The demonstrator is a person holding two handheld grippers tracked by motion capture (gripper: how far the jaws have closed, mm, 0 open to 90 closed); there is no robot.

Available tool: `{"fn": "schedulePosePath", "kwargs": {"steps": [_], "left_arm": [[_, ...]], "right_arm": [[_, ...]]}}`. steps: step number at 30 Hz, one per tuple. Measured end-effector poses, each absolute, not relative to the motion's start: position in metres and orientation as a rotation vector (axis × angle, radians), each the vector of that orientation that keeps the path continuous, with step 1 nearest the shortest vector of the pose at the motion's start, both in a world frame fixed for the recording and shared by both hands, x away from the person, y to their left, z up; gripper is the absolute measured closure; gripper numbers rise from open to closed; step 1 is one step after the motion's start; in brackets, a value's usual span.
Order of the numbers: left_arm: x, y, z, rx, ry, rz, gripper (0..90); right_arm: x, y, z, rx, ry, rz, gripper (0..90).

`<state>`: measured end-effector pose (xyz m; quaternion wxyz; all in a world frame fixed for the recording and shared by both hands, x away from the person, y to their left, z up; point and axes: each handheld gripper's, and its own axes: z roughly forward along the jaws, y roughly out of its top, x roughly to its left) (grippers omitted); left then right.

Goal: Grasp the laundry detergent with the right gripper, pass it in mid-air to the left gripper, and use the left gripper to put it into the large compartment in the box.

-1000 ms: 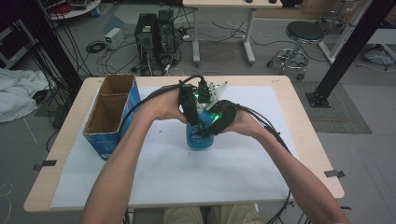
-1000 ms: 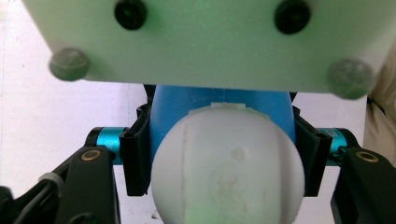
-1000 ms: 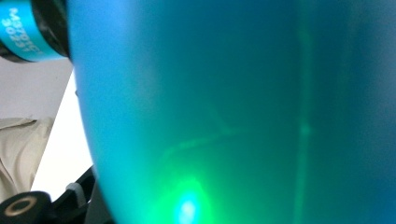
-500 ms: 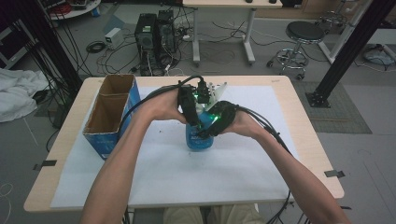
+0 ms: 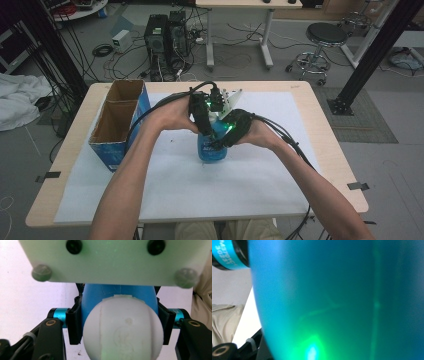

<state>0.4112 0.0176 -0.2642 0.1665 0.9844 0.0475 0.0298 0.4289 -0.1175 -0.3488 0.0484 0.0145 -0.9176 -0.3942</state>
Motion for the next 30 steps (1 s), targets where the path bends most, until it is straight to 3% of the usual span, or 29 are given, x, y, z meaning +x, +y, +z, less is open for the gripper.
{"fn": "schedulePosePath", "kwargs": {"steps": [30], "left_arm": [[0.4106,0.0229,-0.2695,2.814,0.16,0.053,38.2]], "right_arm": [[0.4292,-0.1158,-0.3523,0.023,-2.808,-1.197,33.4]]}}
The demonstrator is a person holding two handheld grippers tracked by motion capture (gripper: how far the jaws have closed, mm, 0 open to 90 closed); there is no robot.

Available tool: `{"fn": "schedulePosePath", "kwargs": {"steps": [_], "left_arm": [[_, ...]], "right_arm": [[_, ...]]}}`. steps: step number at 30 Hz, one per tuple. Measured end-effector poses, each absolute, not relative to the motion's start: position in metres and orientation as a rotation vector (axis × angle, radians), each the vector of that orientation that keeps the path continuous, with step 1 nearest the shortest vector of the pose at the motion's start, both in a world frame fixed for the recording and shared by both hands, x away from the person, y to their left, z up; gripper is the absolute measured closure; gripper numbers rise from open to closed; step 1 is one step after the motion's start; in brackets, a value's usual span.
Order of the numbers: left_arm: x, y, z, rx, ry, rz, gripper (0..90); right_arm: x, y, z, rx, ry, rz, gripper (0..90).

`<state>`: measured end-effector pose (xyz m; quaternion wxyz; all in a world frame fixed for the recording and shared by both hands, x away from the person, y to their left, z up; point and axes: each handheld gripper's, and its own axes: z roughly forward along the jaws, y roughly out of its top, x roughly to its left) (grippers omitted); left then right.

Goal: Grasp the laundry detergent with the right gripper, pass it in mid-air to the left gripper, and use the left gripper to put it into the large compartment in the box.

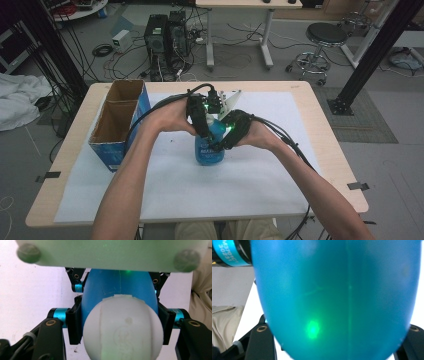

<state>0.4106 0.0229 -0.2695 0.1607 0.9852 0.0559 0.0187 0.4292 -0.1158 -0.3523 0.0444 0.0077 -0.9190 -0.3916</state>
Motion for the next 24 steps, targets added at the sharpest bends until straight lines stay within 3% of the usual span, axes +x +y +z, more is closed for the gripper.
{"fn": "schedulePosePath", "kwargs": {"steps": [24], "left_arm": [[0.407,0.033,-0.257,2.802,0.173,0.087,38.2]], "right_arm": [[0.425,-0.136,-0.345,-0.04,-2.881,-1.129,22.7]]}}
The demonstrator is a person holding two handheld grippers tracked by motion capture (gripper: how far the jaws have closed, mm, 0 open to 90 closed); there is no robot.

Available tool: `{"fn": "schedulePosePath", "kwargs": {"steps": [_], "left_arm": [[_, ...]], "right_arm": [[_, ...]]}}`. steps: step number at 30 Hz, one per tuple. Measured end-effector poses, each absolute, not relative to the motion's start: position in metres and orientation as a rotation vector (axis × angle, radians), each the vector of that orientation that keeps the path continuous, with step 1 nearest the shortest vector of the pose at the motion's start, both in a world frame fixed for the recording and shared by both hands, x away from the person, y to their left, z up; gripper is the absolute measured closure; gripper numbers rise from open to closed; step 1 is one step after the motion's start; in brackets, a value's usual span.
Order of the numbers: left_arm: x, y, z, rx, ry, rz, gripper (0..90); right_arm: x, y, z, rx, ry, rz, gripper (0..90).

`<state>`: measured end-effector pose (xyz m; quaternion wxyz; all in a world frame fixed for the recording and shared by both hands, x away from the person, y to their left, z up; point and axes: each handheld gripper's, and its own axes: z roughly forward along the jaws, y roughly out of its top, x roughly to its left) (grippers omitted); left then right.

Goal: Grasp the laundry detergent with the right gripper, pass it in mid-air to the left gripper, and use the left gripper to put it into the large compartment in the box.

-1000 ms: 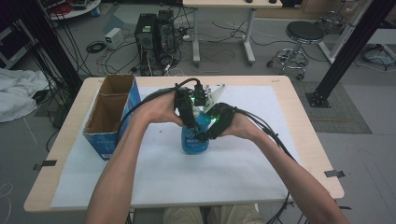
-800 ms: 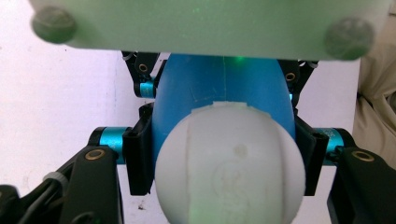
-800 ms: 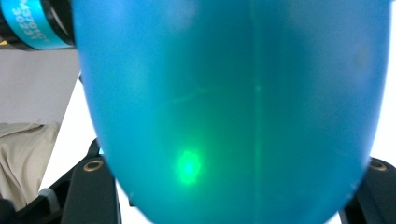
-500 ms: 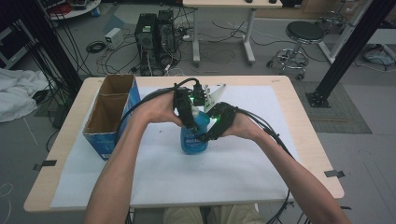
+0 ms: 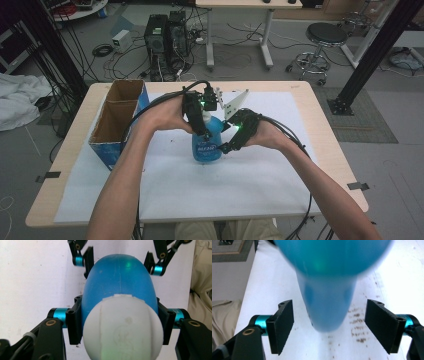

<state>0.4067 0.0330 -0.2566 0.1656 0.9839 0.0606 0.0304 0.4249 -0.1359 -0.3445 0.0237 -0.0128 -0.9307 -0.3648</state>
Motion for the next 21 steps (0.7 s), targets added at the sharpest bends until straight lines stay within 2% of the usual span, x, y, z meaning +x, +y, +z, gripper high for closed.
{"fn": "schedulePosePath", "kwargs": {"steps": [4,5,6,21], "left_arm": [[0.405,0.039,-0.251,2.805,0.192,0.09,38.2],[0.405,0.041,-0.249,2.805,0.193,0.094,38.2],[0.406,0.043,-0.247,2.804,0.195,0.097,38.2],[0.413,0.083,-0.181,2.818,0.271,0.161,38.3]], "right_arm": [[0.423,-0.148,-0.342,-0.072,-2.934,-1.07,21.3],[0.423,-0.152,-0.341,-0.079,-2.951,-1.049,18.6],[0.422,-0.157,-0.34,-0.108,-2.976,-1.024,12.3],[0.416,-0.23,-0.332,-0.299,-3.141,-0.853,12.3]]}}
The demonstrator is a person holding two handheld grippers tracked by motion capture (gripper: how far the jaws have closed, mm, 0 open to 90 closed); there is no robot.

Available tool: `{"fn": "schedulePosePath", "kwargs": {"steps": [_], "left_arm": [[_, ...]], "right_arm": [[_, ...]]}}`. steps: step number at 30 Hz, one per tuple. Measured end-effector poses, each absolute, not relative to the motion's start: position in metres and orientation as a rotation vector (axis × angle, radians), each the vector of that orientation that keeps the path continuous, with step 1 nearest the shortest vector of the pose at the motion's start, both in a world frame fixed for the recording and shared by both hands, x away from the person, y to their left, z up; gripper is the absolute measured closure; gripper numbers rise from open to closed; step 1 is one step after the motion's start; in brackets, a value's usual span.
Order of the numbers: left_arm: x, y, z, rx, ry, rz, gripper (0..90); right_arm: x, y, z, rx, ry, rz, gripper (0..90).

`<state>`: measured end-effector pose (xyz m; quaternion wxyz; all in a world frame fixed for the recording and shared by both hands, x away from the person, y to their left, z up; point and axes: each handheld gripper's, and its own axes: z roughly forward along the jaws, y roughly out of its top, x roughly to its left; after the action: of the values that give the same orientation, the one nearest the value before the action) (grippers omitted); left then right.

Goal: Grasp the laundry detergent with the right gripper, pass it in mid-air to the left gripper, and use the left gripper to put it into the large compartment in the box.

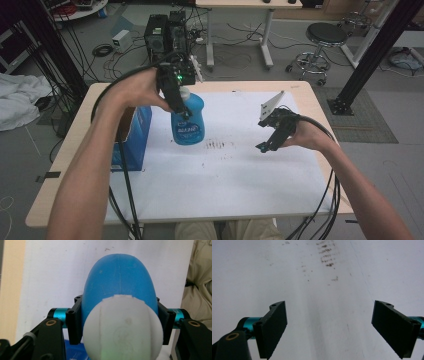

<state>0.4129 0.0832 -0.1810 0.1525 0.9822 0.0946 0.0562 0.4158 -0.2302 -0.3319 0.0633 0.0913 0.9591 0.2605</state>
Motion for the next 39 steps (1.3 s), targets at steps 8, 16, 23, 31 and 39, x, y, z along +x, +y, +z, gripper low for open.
{"fn": "schedulePosePath", "kwargs": {"steps": [8,16,23,31,39], "left_arm": [[0.418,0.115,-0.146,2.788,0.356,0.231,38.3],[0.42,0.145,-0.117,2.794,0.419,0.274,38.4],[0.418,0.174,-0.107,2.771,0.488,0.291,38.4],[0.412,0.206,-0.104,2.769,0.578,0.305,38.3],[0.409,0.232,-0.107,2.788,0.646,0.309,38.3]], "right_arm": [[0.417,-0.259,-0.331,0.384,2.866,0.803,12.3],[0.414,-0.27,-0.336,0.413,2.864,0.788,12.3],[0.414,-0.276,-0.343,0.443,2.869,0.77,12.3],[0.415,-0.281,-0.346,0.462,2.869,0.765,12.3],[0.415,-0.285,-0.35,0.48,2.873,0.747,12.3]]}}
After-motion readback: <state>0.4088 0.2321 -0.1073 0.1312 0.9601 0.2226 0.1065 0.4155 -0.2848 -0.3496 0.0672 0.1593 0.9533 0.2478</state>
